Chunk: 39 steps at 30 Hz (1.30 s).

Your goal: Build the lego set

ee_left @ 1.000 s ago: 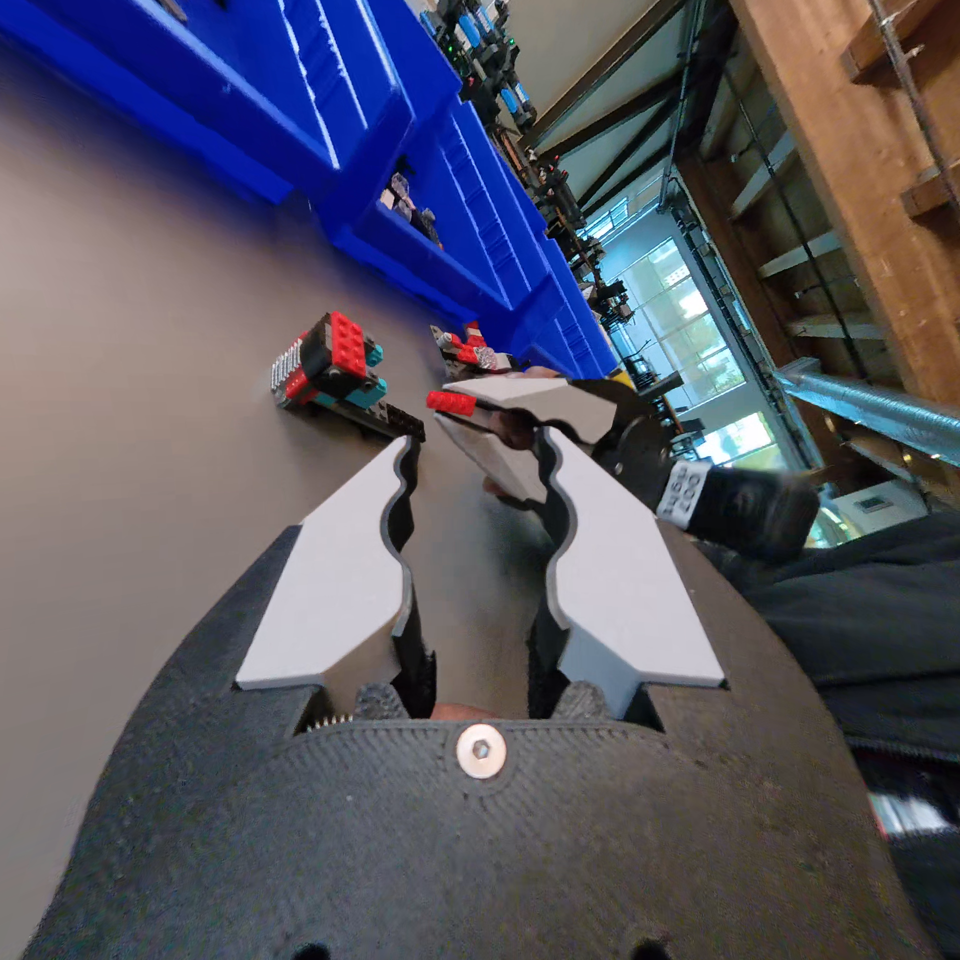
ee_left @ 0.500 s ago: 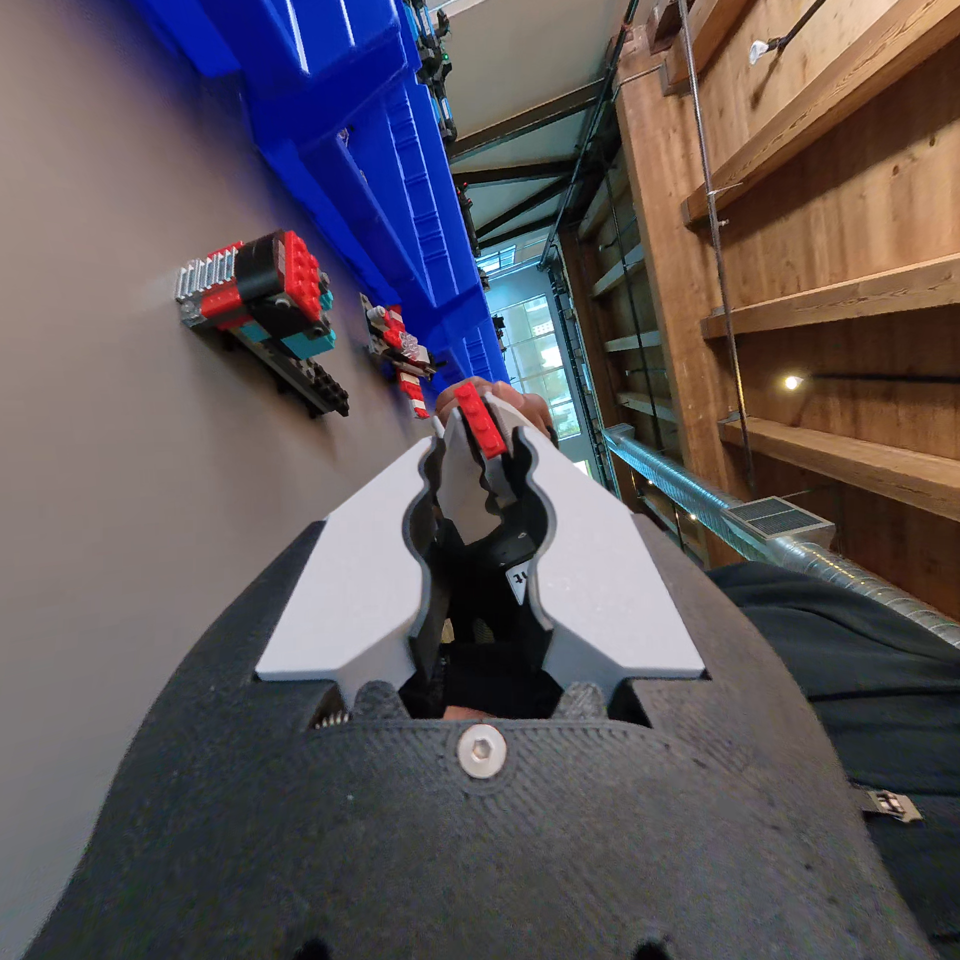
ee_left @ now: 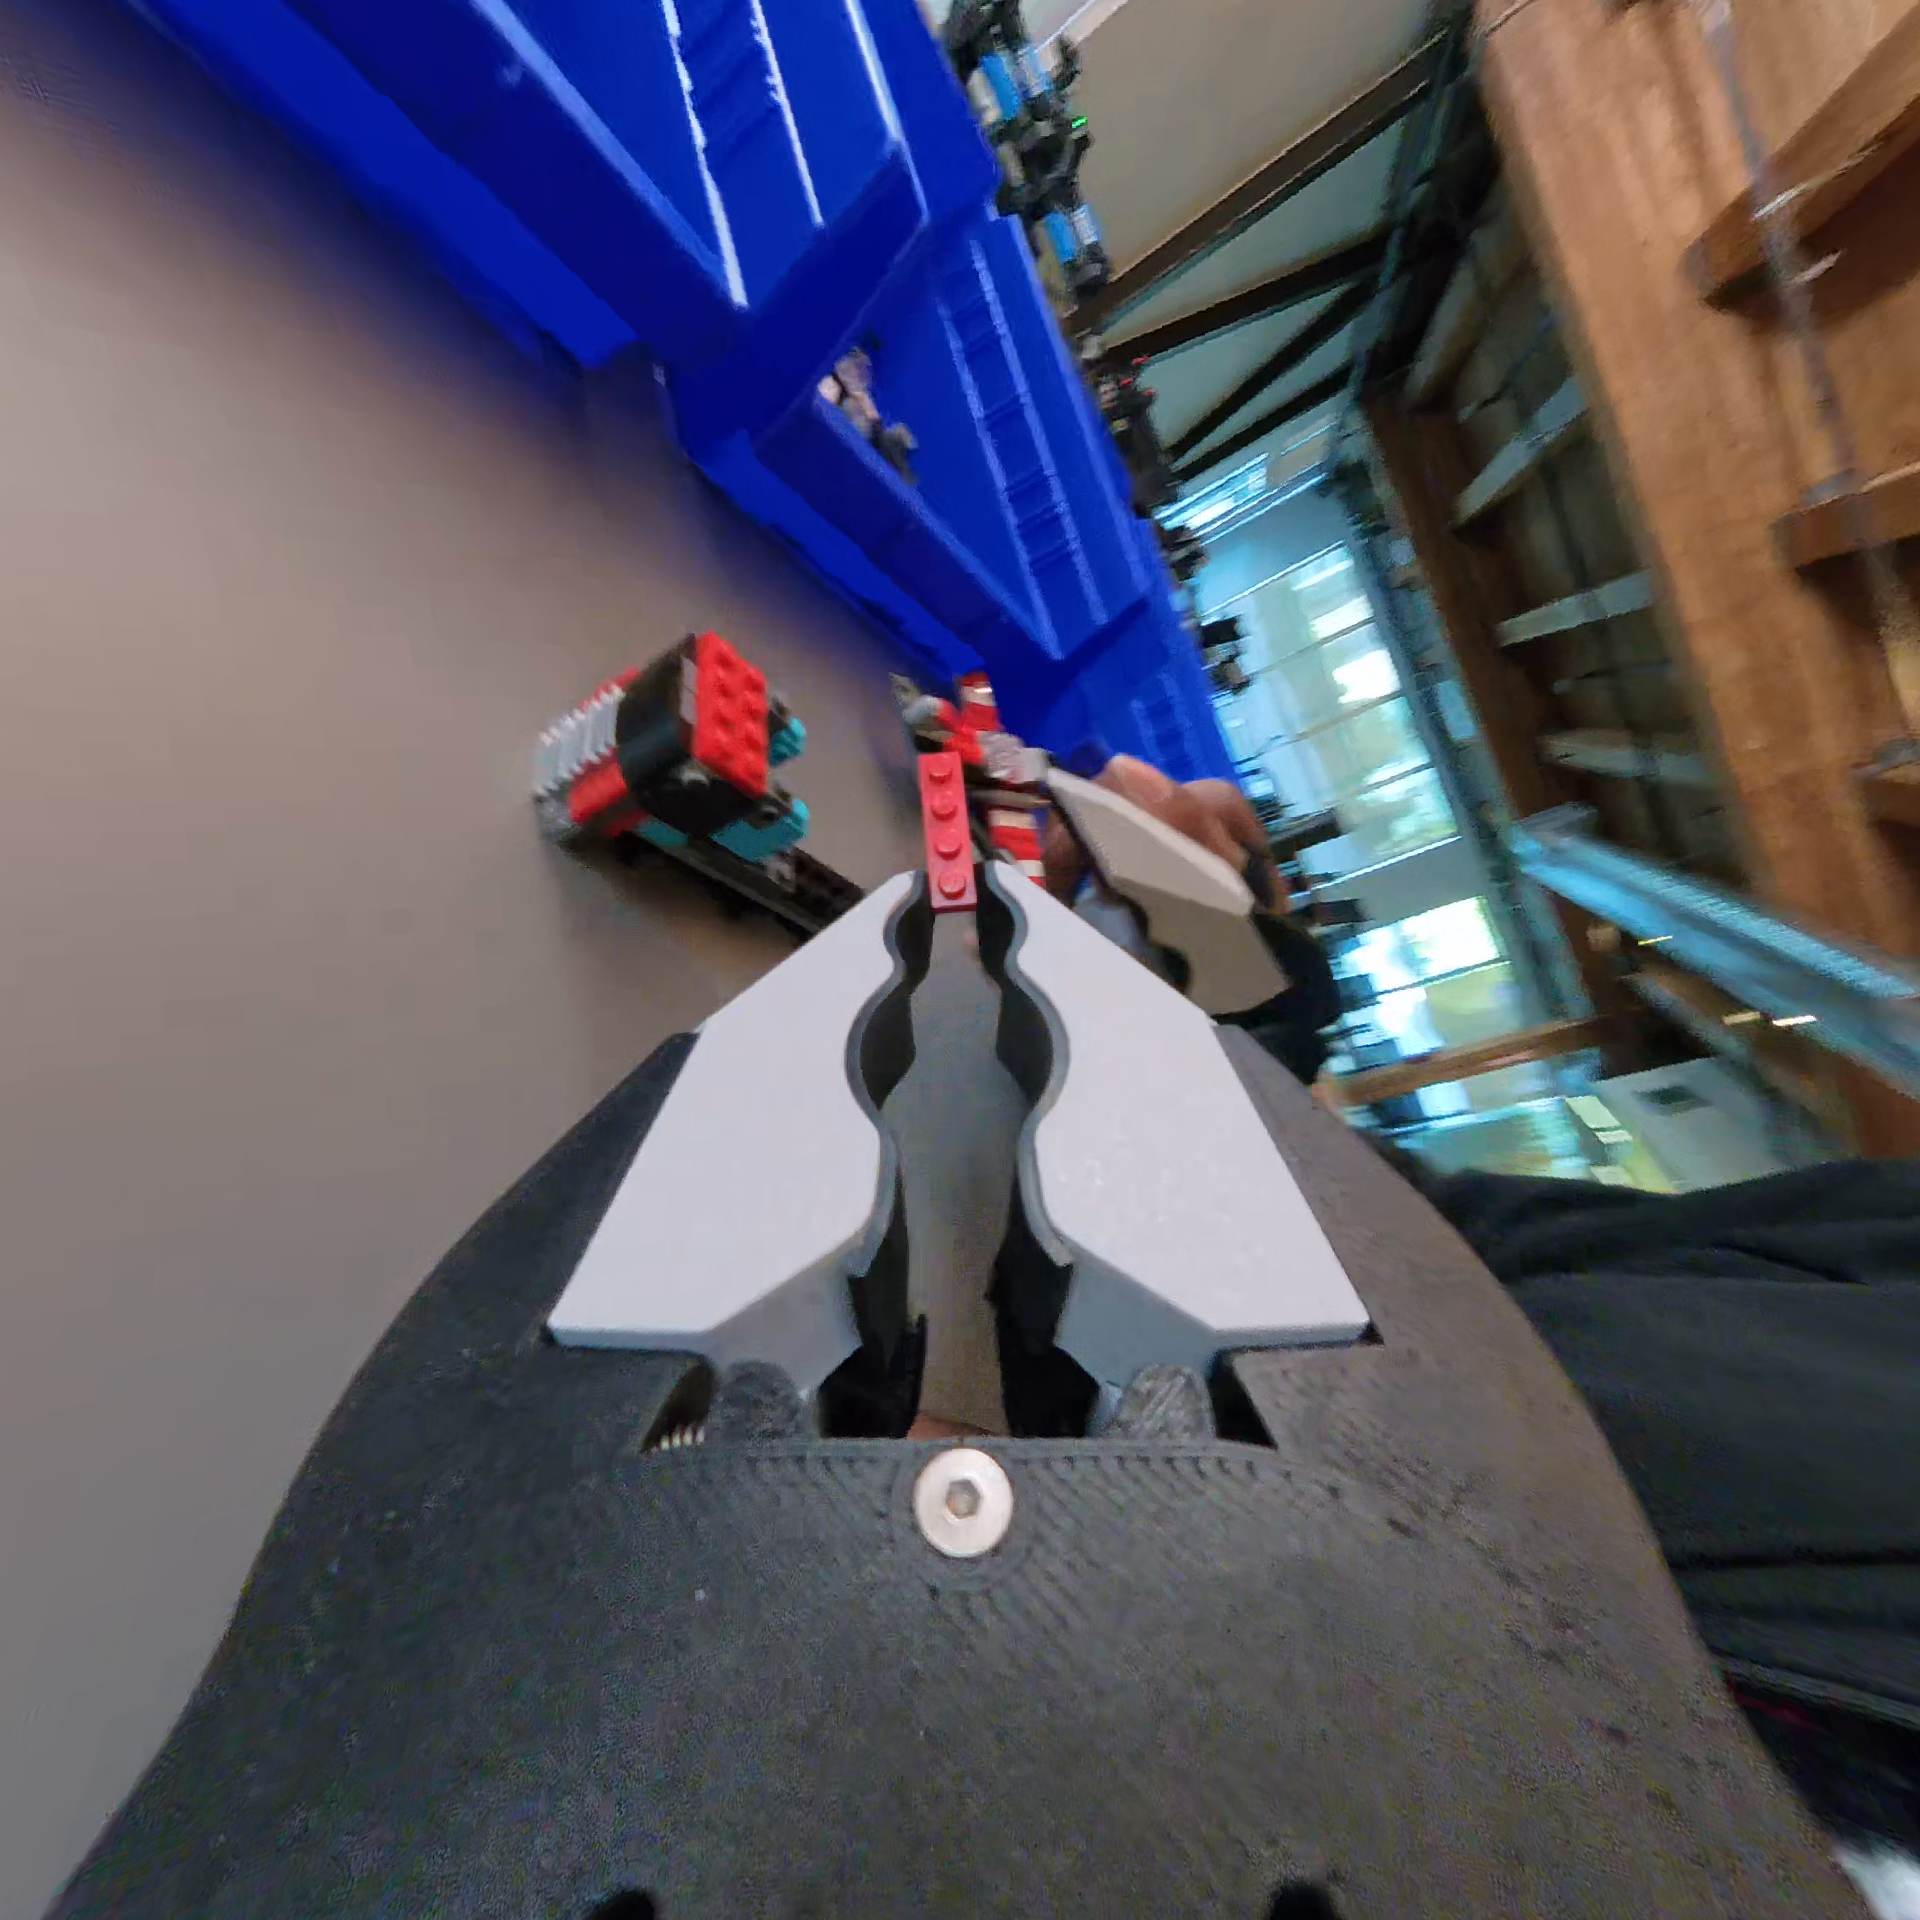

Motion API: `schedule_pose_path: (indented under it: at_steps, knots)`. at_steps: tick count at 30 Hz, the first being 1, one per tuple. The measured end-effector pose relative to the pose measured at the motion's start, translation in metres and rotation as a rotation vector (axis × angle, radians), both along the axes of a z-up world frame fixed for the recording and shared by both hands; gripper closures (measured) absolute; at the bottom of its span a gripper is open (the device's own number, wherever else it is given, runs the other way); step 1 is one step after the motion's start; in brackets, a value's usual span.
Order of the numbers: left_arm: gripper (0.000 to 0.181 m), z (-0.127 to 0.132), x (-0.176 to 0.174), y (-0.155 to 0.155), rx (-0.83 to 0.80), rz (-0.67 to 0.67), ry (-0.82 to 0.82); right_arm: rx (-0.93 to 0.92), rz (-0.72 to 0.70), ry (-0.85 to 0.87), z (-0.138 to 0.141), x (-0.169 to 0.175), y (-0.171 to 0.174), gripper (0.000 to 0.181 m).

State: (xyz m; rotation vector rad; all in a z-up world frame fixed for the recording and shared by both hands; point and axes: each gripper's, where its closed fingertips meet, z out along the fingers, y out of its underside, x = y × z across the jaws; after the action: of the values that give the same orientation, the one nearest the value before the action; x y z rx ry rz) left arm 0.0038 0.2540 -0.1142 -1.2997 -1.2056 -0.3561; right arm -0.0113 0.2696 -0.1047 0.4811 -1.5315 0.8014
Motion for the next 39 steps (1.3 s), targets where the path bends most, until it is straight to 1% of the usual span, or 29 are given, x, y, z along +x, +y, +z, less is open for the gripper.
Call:
schedule_pose_path:
  at_steps: [4, 6, 10, 14, 21, 27, 33, 39]
  knots:
    - [0.173, -0.009, -0.009, 0.005, -0.337, -0.013, 0.182, -0.108, -0.035, -0.29, -0.003, -0.011, 0.01, 0.161]
    - [0.173, -0.01, -0.011, 0.009, -0.456, -0.033, 0.251, -0.155, -0.023, -0.467, -0.007, -0.012, 0.01, 0.159]
    - [0.173, -0.014, -0.016, 0.01, -0.603, -0.045, 0.321, -0.218, 0.012, -0.709, -0.012, -0.012, 0.01, 0.152]
    - [0.173, -0.014, -0.018, 0.011, -0.686, -0.042, 0.362, -0.278, 0.018, -0.844, -0.014, -0.014, 0.011, 0.143]
    - [0.173, -0.014, -0.021, 0.018, -0.712, -0.024, 0.366, -0.367, -0.002, -0.911, -0.011, -0.012, 0.004, 0.136]
    - [0.173, -0.014, -0.022, 0.02, -0.717, 0.023, 0.359, -0.41, -0.101, -0.914, -0.019, -0.017, 0.001, 0.137]
    - [0.173, -0.019, -0.022, 0.015, -0.704, 0.045, 0.314, -0.379, -0.148, -0.915, -0.028, -0.018, -0.002, 0.139]
    - [0.173, -0.025, -0.024, 0.01, -0.793, 0.027, 0.307, -0.335, -0.181, -0.967, -0.037, -0.02, 0.0, 0.138]
